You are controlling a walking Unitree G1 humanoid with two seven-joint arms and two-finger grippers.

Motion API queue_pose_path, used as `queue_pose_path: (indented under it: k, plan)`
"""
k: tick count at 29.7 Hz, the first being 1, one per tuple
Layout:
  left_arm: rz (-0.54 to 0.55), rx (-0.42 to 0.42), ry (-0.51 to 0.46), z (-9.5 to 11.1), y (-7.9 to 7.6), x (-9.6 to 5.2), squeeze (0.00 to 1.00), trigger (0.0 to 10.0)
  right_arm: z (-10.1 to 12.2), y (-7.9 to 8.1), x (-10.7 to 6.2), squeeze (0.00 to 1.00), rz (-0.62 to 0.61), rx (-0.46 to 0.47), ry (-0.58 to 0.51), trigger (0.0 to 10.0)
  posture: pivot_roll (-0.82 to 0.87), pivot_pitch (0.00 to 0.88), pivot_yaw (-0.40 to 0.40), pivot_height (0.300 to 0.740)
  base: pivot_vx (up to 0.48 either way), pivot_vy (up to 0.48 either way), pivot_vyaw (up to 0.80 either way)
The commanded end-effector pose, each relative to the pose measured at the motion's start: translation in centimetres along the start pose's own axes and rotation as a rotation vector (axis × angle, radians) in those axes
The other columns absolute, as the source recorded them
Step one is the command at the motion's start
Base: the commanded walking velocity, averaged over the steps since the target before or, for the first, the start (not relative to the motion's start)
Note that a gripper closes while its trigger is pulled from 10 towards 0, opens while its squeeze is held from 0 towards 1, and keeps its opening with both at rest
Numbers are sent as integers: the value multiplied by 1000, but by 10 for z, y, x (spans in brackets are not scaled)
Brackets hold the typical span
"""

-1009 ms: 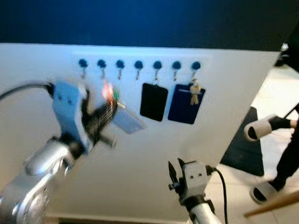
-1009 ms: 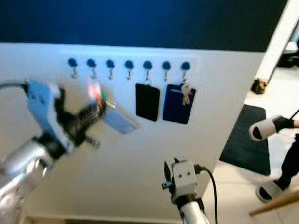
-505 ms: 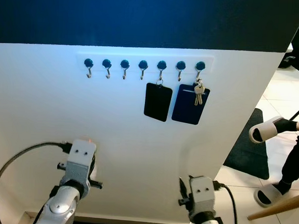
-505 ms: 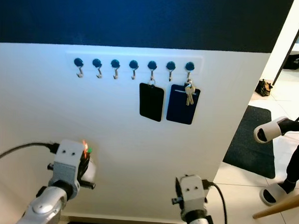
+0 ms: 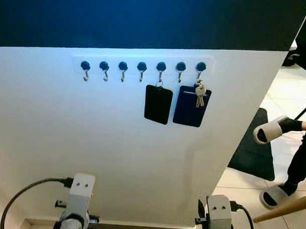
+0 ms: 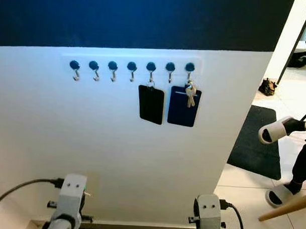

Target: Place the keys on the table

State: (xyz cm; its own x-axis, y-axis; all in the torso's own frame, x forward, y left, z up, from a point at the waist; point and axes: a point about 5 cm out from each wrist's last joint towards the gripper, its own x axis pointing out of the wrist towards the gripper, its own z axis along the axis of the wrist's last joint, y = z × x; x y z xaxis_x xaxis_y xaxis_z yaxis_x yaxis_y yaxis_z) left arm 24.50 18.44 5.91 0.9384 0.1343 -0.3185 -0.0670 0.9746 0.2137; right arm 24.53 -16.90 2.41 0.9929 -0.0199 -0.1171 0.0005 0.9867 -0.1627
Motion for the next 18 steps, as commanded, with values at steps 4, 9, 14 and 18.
queue_pose_path:
  k: [4,9,14,18]
  plan:
    - [9,27,-8,-6,-3,-2,0,10000,-3,6,-1,0,19,1,3,10000,158,160,56,740,0,0,0]
    - [11,32,-29,-6,-5,-1,0,10000,-3,7,1,0,28,-4,0,10000,158,154,52,740,0,0,0]
    - [7,26,-46,-6,-7,0,0,10000,-5,7,0,0,31,-8,5,10000,157,149,50,740,0,0,0]
    - [6,22,-50,-6,-8,1,0,10000,-6,8,0,0,36,-11,4,10000,155,147,49,740,0,0,0]
